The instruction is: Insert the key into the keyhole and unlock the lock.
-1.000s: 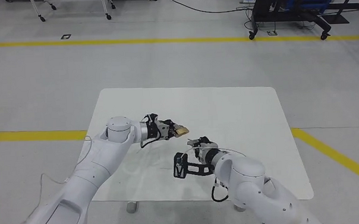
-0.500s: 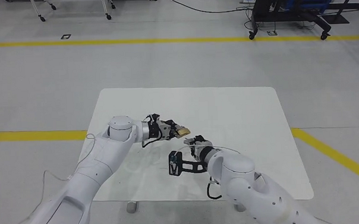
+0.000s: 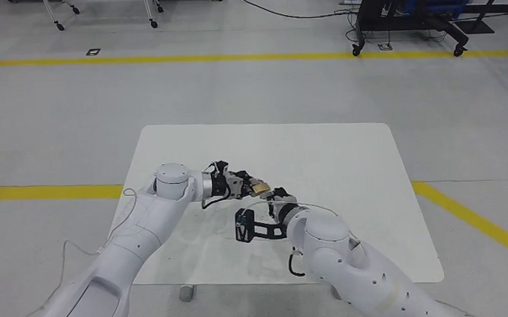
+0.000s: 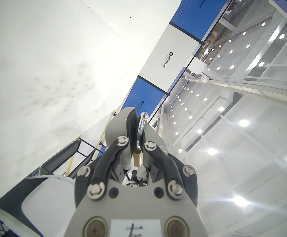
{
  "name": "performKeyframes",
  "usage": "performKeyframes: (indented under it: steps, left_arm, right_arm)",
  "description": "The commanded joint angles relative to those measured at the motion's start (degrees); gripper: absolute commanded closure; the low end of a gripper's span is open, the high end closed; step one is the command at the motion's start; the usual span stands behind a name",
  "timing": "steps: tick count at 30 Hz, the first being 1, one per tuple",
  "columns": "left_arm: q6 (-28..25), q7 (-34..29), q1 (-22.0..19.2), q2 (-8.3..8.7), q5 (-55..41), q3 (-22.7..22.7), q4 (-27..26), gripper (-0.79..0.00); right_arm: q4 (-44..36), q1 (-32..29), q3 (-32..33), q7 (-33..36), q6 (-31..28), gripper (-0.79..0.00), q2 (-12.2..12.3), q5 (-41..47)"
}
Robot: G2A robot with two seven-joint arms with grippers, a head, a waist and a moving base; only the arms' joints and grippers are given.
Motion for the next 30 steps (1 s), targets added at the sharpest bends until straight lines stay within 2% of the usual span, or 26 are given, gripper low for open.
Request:
performKeyframes:
  steps: [1, 16, 30]
  left_arm:
    - [0.03, -0.17, 0.05, -0.04, 0.08, -0.12, 0.0, 0.0]
    - [0.93, -0.31, 0.64, -0.17, -0.14, -1.48, -0.31, 0.0]
    - [1.59, -1.04, 0.88, -0.26, 1.06, -1.91, -0.7, 0.0]
  right_arm:
    - [0.09, -0.01, -0.07, 0.05, -0.08, 0.0, -0.14, -0.18]
    - [-1.42, -1.78, -0.08, 0.18, -1.02, 0.0, -0.6, -4.43]
    - [0.25, -0.75, -2.33, 1.56, -0.96, 0.0, -2.14, -7.57]
